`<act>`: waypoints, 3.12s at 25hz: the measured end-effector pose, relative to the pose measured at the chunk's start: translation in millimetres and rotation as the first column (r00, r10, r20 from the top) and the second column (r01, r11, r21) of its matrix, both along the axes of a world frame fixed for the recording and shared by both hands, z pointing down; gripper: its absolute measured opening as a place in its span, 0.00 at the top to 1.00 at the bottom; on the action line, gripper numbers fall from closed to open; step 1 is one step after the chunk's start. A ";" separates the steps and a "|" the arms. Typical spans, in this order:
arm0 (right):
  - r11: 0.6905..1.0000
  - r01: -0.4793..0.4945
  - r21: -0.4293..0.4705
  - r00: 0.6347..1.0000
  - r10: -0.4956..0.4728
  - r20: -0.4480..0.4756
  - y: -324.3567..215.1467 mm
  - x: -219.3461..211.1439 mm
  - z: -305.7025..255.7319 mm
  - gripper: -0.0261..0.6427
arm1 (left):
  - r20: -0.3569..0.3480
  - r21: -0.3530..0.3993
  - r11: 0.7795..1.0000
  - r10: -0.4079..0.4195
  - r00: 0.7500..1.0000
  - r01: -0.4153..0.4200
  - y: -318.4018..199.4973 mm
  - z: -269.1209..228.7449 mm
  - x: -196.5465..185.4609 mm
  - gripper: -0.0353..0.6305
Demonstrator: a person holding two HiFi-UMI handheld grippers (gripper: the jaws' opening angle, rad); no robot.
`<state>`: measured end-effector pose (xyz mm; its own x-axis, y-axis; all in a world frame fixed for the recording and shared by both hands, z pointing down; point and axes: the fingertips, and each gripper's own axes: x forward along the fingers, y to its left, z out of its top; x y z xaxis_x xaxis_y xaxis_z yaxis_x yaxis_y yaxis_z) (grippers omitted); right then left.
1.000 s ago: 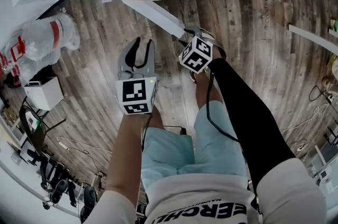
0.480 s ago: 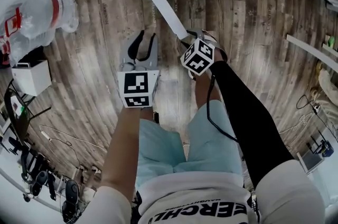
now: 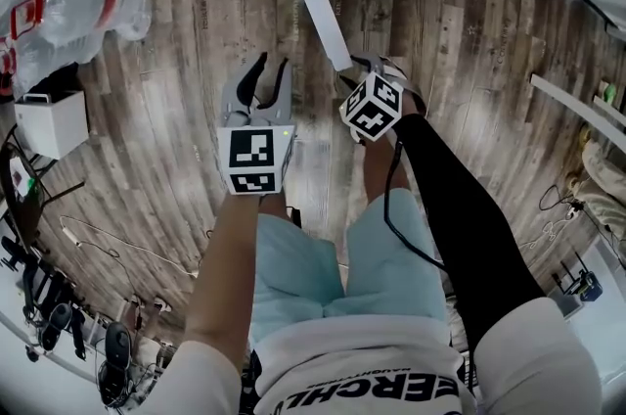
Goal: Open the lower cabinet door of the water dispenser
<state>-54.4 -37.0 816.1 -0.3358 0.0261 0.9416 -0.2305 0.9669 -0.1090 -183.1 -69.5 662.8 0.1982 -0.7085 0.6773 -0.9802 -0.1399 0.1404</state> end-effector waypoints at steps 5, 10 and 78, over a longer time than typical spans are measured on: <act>1.000 0.017 -0.003 1.000 -0.017 -0.003 5.2 -9.4 0.2 0.70 | 0.004 -0.002 1.000 -0.001 1.000 0.001 4.6 0.4 -9.1 0.75; 0.999 0.032 0.000 0.999 -0.032 -0.005 12.7 -19.9 1.5 0.70 | 0.006 -0.001 1.000 0.000 1.000 0.000 10.6 2.4 -17.7 0.75; 0.969 0.248 -0.019 0.969 -0.248 0.010 44.2 -202.0 10.5 0.70 | -0.036 -0.039 0.981 -0.193 0.981 0.191 59.9 20.4 -188.0 0.75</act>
<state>-256.4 7.1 826.6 -0.3234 0.1282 0.9375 0.0170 0.9914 -0.1297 -371.2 -9.6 683.2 0.0874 -0.7120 0.6968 -0.9820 0.0562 0.1805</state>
